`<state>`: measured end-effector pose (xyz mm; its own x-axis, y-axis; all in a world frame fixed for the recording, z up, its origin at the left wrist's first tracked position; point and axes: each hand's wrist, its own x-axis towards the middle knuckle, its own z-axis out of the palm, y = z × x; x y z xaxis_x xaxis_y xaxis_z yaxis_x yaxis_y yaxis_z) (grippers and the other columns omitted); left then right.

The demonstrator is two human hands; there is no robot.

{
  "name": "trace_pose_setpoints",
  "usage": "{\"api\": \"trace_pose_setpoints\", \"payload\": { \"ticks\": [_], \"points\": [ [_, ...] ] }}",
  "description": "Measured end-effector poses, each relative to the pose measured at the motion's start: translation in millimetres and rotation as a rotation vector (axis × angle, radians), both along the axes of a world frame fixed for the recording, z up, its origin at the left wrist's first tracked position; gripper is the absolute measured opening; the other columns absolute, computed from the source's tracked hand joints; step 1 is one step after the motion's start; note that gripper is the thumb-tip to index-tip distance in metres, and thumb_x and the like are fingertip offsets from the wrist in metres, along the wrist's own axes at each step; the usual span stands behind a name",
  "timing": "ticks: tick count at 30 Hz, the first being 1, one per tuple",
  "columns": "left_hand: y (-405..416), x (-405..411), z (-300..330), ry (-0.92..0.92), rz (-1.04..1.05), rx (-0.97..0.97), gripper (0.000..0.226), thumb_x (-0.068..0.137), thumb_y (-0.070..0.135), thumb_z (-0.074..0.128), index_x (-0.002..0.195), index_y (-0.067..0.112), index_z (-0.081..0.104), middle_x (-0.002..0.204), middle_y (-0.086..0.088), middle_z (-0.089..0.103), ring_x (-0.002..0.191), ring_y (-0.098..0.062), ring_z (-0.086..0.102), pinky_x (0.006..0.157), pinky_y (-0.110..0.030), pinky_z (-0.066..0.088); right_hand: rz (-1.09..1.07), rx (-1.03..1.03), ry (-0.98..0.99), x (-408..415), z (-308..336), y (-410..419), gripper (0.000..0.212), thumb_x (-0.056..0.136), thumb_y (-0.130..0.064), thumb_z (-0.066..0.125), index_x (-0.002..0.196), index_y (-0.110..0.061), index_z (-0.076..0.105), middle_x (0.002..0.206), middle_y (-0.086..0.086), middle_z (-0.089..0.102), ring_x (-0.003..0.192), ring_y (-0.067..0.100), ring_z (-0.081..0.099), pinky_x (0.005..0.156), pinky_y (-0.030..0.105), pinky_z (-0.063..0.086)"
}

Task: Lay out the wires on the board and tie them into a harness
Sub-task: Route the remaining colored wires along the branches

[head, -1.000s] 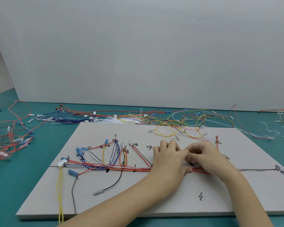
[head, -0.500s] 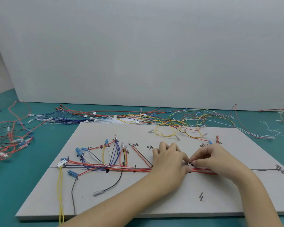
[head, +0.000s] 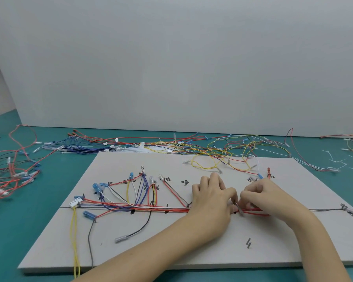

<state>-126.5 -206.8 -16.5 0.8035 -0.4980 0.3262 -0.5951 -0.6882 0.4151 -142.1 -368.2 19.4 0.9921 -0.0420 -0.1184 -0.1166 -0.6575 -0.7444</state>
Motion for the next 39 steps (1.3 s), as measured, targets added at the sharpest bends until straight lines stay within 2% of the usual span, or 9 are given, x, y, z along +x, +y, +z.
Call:
{"api": "trace_pose_setpoints", "payload": {
  "ticks": [5, 11, 14, 16, 19, 22, 27, 33, 39],
  "points": [
    [0.7, -0.4, -0.5, -0.007, -0.004, -0.015, 0.015, 0.093, 0.039, 0.056, 0.106, 0.034, 0.061, 0.101, 0.008, 0.024, 0.104, -0.018, 0.030, 0.081, -0.032, 0.020, 0.032, 0.002, -0.007, -1.5, 3.0, 3.2, 0.024, 0.055, -0.036, 0.055, 0.046, -0.016, 0.064, 0.049, -0.005, 0.054, 0.045, 0.003, 0.041, 0.048, 0.014, 0.033],
    [6.5, -0.5, 1.8, -0.050, -0.016, 0.015, 0.023, 0.091, 0.042, 0.053, 0.106, 0.028, 0.064, 0.112, 0.004, 0.038, 0.108, -0.021, 0.032, 0.087, -0.035, 0.024, 0.001, -0.006, -0.034, 3.2, -7.3, 5.3, 0.024, 0.074, -0.018, 0.061, 0.050, -0.018, 0.058, 0.052, -0.005, 0.055, 0.050, 0.007, 0.044, 0.058, 0.026, 0.037],
    [9.4, 3.4, 9.1, -0.001, -0.048, 0.055, 0.030, 0.089, 0.042, 0.054, 0.114, 0.031, 0.065, 0.114, 0.004, 0.042, 0.109, -0.021, 0.033, 0.091, -0.035, 0.027, 0.004, -0.024, -0.056, 6.4, -10.7, 3.5, 0.015, 0.078, -0.013, 0.060, 0.063, -0.013, 0.063, 0.055, -0.006, 0.057, 0.053, 0.007, 0.047, 0.060, 0.028, 0.040],
    [16.7, 9.5, 17.2, 0.086, -0.077, -0.031, 0.033, 0.088, 0.036, 0.058, 0.119, 0.029, 0.064, 0.115, 0.005, 0.044, 0.107, -0.015, 0.039, 0.093, -0.032, 0.034, 0.003, -0.024, -0.063, 6.9, -12.7, 2.4, 0.012, 0.080, -0.014, 0.061, 0.069, -0.012, 0.064, 0.057, -0.006, 0.059, 0.054, 0.008, 0.049, 0.061, 0.029, 0.042],
    [34.8, 21.7, 37.5, 0.286, -0.106, -0.299, 0.020, 0.089, 0.023, 0.061, 0.106, 0.019, 0.071, 0.094, 0.013, 0.056, 0.075, 0.005, 0.051, 0.076, -0.015, 0.042, -0.001, -0.028, -0.052, 6.7, -13.8, 1.6, 0.019, 0.085, -0.025, 0.065, 0.070, -0.013, 0.062, 0.056, -0.006, 0.059, 0.051, 0.007, 0.048, 0.059, 0.028, 0.040],
    [60.7, 36.2, 59.4, 0.545, -0.137, -0.480, 0.014, 0.091, 0.019, 0.062, 0.089, 0.016, 0.075, 0.067, 0.016, 0.065, 0.054, 0.007, 0.052, 0.052, -0.008, 0.039, -0.002, -0.048, -0.040, 6.5, -13.4, 0.7, 0.031, 0.086, -0.040, 0.068, 0.069, -0.014, 0.061, 0.054, -0.007, 0.057, 0.048, 0.005, 0.045, 0.056, 0.025, 0.036],
    [118.5, 58.5, 72.4, 0.615, -0.121, -0.489, 0.014, 0.088, 0.032, 0.066, 0.087, 0.024, 0.078, 0.074, 0.007, 0.068, 0.056, -0.005, 0.048, 0.050, -0.017, 0.034, 0.031, -0.060, -0.040, 5.5, -13.9, 3.4, 0.025, 0.084, -0.030, 0.072, 0.066, -0.014, 0.062, 0.051, -0.006, 0.055, 0.047, 0.006, 0.045, 0.048, 0.015, 0.036],
    [176.0, 69.7, 72.2, 0.707, -0.064, -0.388, 0.014, 0.086, 0.028, 0.069, 0.089, 0.018, 0.078, 0.069, 0.004, 0.065, 0.049, -0.007, 0.043, 0.045, -0.016, 0.033, 0.019, -0.085, -0.038, 7.1, -14.4, 5.3, 0.021, 0.081, -0.024, 0.070, 0.063, -0.015, 0.062, 0.053, -0.004, 0.056, 0.049, 0.010, 0.045, 0.055, 0.025, 0.037],
    [215.5, 70.4, 62.2, 0.591, 0.168, -0.374, 0.009, 0.086, 0.021, 0.072, 0.081, 0.016, 0.078, 0.060, 0.003, 0.059, 0.043, -0.008, 0.037, 0.039, -0.018, 0.028, 0.004, -0.101, -0.044, 8.4, -15.3, 5.4, 0.021, 0.080, -0.023, 0.070, 0.062, -0.015, 0.062, 0.052, -0.005, 0.055, 0.049, 0.009, 0.046, 0.056, 0.026, 0.038]
  ]
}}
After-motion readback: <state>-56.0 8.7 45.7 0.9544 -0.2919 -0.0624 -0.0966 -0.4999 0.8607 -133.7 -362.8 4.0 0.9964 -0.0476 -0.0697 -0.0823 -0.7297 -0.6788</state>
